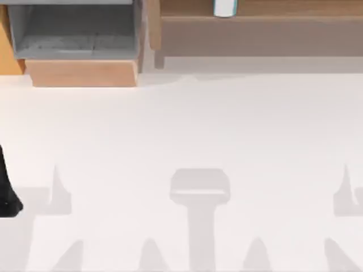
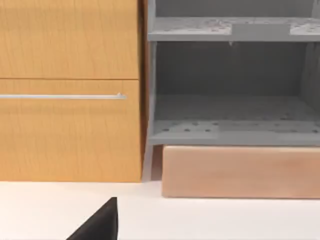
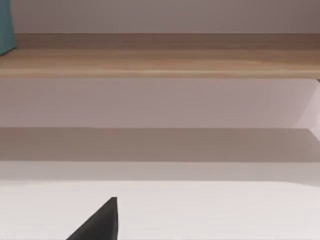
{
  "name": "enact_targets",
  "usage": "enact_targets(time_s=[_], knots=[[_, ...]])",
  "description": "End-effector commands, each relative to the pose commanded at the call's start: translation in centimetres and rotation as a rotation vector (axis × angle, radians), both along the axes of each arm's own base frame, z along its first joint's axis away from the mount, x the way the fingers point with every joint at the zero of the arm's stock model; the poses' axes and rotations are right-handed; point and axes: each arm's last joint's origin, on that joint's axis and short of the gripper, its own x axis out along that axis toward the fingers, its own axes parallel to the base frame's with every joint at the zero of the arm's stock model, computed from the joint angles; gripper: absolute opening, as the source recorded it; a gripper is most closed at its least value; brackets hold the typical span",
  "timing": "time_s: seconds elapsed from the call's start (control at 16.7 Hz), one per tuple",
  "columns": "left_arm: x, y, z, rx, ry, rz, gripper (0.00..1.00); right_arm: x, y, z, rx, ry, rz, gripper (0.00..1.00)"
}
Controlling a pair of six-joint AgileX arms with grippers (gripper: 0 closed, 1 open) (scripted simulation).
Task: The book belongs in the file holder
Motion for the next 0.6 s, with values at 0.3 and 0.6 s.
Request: enact_targets(time_s=[0.3, 0.6], knots=[[0.1, -0.2, 1.2, 0.001, -0.008, -0.001, 1.00, 0.0, 0.0, 0.0, 0.000, 0.000, 0.000, 1.00], [2.0, -1.5, 6.9, 0.000, -0.030, -0.008, 1.00, 0.0, 0.0, 0.0, 0.000, 0.000, 0.000, 1.00]])
